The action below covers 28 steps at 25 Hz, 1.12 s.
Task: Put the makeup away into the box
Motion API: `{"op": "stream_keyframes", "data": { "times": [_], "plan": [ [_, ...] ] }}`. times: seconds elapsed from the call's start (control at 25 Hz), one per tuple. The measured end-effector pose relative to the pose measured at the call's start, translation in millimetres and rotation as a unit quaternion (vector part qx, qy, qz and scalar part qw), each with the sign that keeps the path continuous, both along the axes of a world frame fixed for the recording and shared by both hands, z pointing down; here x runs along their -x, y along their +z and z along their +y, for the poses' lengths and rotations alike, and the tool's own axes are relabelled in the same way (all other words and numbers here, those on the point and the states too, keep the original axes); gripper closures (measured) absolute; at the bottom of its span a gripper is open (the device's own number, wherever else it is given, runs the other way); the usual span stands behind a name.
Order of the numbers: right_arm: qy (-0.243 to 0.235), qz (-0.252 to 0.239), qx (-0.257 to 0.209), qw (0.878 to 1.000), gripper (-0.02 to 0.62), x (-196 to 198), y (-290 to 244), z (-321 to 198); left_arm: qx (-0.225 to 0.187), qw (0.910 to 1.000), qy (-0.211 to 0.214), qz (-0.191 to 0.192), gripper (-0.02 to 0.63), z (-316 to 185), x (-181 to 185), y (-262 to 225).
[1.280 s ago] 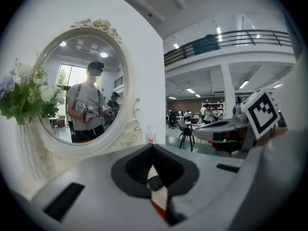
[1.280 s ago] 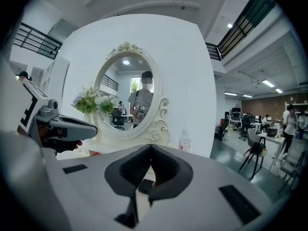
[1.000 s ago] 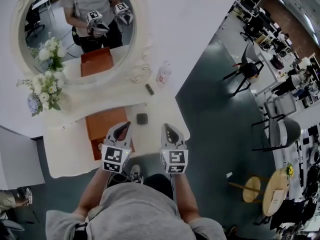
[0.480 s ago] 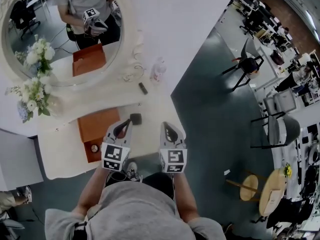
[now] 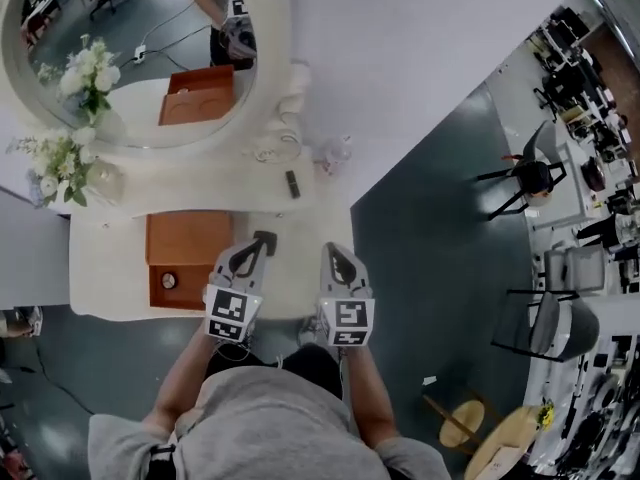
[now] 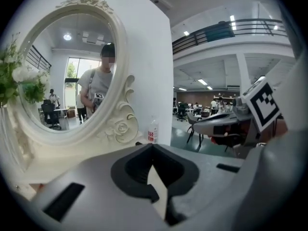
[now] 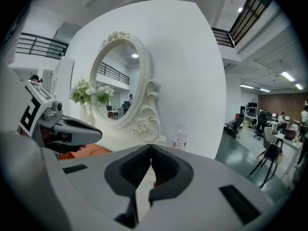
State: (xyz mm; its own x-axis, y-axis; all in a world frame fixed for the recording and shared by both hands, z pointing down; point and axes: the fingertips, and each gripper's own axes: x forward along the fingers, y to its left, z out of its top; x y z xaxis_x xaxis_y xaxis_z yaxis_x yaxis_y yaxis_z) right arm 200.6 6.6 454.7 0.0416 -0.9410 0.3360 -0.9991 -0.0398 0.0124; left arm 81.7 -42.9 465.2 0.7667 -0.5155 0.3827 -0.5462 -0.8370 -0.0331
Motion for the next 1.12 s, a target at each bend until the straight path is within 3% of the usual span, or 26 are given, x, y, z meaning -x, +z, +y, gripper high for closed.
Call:
{"op": "stream_keyframes", "data": {
  "times": [0.44, 0.68, 0.88, 1.12],
  "plan": [
    [-0.105, -0.027, 0.051, 0.993, 0.580, -16, 63, -35, 0.065, 0.9918, -0.103, -0.039, 0.604, -11, -12, 71],
    [-0.136, -0.049, 0.083, 0.986, 0.580, -11, 104, -46, 0.091, 0.9854, -0.130, -0.062, 0.606, -13, -13, 111],
    [-0.154, -0.062, 0.095, 0.982, 0.581, -9, 124, -52, 0.138, 0.9770, -0.141, -0.081, 0.603, -14, -14, 143],
    [-0.156, -0.067, 0.110, 0.979, 0.580, -16, 140, -51, 0.174, 0.9673, -0.156, -0.099, 0.456, -20, -19, 166]
  ]
}}
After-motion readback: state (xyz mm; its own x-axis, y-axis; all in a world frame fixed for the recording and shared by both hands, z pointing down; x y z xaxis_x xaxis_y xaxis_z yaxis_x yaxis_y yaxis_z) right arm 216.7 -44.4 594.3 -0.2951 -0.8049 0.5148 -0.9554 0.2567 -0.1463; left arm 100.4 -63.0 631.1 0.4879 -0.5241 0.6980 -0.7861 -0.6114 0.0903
